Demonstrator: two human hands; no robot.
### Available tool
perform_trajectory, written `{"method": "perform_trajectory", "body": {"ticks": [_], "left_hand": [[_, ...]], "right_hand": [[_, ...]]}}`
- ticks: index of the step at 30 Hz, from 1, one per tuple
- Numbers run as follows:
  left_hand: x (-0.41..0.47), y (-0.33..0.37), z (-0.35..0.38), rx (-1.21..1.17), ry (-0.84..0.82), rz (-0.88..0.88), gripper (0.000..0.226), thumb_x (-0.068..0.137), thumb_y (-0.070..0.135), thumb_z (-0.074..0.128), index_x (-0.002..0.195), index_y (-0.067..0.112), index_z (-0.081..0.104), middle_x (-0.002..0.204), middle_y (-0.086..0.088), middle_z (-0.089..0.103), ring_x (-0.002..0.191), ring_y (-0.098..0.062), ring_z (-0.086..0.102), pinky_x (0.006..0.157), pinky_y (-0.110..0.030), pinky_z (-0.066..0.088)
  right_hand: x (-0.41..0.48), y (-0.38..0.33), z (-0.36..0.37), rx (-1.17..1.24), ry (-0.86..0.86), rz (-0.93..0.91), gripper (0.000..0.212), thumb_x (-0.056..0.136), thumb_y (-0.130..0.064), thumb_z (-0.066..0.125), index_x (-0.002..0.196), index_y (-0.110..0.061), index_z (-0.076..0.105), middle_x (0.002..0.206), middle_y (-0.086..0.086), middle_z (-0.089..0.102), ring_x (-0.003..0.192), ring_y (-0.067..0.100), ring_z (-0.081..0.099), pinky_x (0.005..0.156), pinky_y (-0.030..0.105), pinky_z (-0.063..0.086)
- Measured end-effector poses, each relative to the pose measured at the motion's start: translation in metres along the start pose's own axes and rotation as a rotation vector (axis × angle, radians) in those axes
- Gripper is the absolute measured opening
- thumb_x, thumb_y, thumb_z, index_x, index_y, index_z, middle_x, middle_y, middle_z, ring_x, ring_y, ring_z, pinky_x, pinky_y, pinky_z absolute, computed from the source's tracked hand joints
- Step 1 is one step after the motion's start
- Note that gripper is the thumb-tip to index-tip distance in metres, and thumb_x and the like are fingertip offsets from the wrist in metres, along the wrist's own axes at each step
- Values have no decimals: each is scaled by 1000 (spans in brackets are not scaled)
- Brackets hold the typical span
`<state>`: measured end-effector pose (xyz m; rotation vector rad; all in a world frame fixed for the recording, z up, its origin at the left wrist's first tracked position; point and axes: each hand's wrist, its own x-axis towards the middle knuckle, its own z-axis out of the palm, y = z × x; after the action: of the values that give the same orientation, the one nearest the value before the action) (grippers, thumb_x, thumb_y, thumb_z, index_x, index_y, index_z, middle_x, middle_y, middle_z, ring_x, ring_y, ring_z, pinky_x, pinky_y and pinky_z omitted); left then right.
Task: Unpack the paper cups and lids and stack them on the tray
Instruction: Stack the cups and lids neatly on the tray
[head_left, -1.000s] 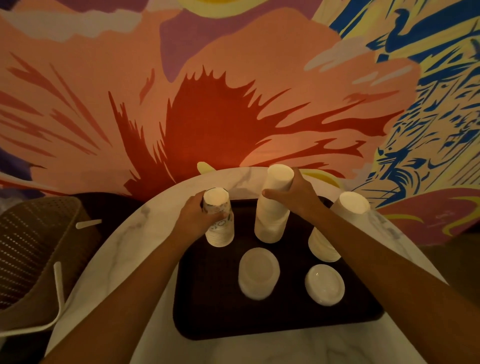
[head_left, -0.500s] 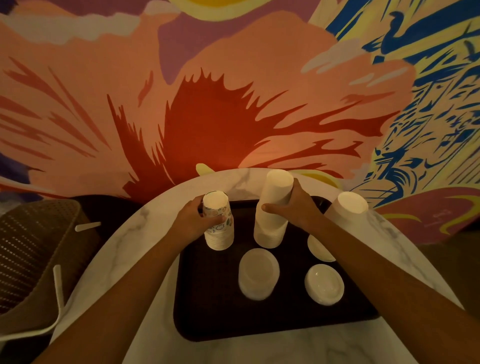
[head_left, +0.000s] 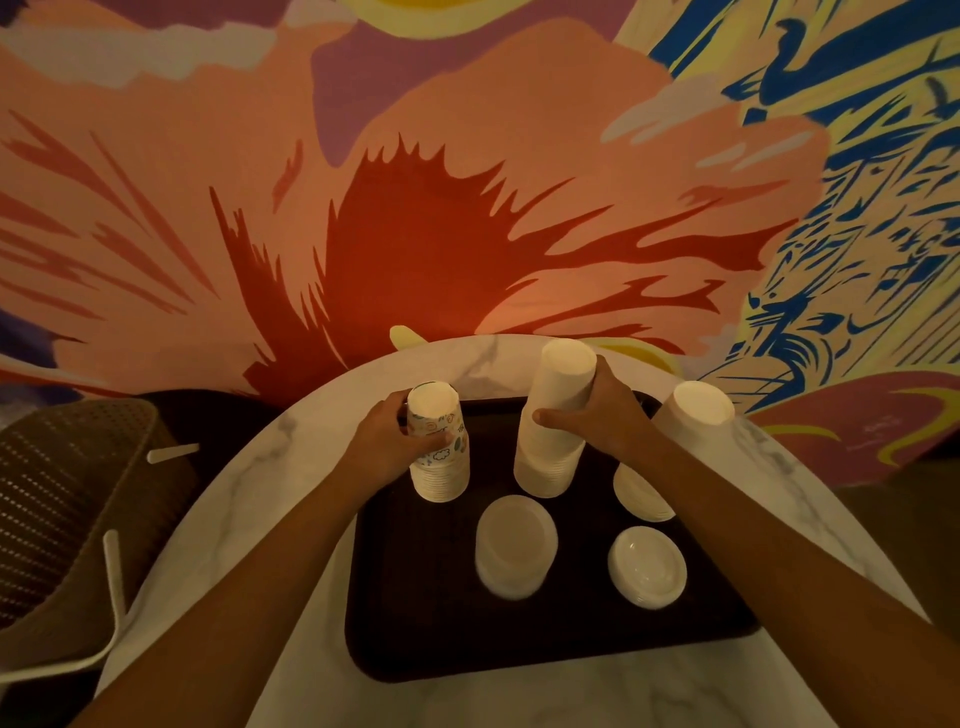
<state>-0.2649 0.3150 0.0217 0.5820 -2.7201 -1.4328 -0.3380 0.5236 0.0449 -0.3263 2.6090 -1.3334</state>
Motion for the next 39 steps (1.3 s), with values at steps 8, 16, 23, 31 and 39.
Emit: {"method": "perform_trajectory", "body": {"ticks": [8, 16, 23, 31, 39], "left_hand": [[10, -5, 3, -17, 41, 2, 68, 79, 18, 70, 137, 15, 36, 141, -8, 42, 127, -26, 43, 98, -37, 42], [10, -1, 3, -66, 38, -7, 74, 78, 22, 71, 140, 16, 31, 144, -8, 38, 128, -27, 42, 97, -39, 43], [-5, 36, 2, -56, 213, 190, 67, 80, 34, 67, 138, 21, 35, 140, -1, 43, 130, -19, 39, 104, -36, 35], [-4, 89, 33, -124, 4, 266, 78, 77, 31, 71, 142, 20, 28, 147, -2, 36, 132, -19, 38, 100, -31, 36], [4, 106, 60, -82, -50, 201, 81, 78, 28, 71, 143, 18, 24, 148, -4, 35, 133, -23, 36, 103, -37, 35]], "right_hand": [[4, -1, 5, 50, 59, 9, 81, 70, -19, 79, 135, -14, 31, 138, 6, 44, 129, 23, 40, 104, 41, 37], [10, -4, 5, 38, 42, 29, 84, 69, -21, 79, 136, -13, 29, 139, 7, 43, 129, 24, 40, 104, 41, 37], [-5, -16, -27, -75, 42, -26, 96, 68, -28, 80, 144, -18, 22, 145, 6, 37, 130, 24, 38, 102, 38, 37], [-31, 33, -99, -261, 221, -65, 84, 69, -24, 79, 139, -15, 32, 140, 10, 38, 127, 25, 38, 99, 35, 35], [-27, 85, -79, -127, 160, 70, 86, 63, -25, 83, 133, -17, 34, 133, 8, 46, 125, 28, 43, 104, 51, 38]]}}
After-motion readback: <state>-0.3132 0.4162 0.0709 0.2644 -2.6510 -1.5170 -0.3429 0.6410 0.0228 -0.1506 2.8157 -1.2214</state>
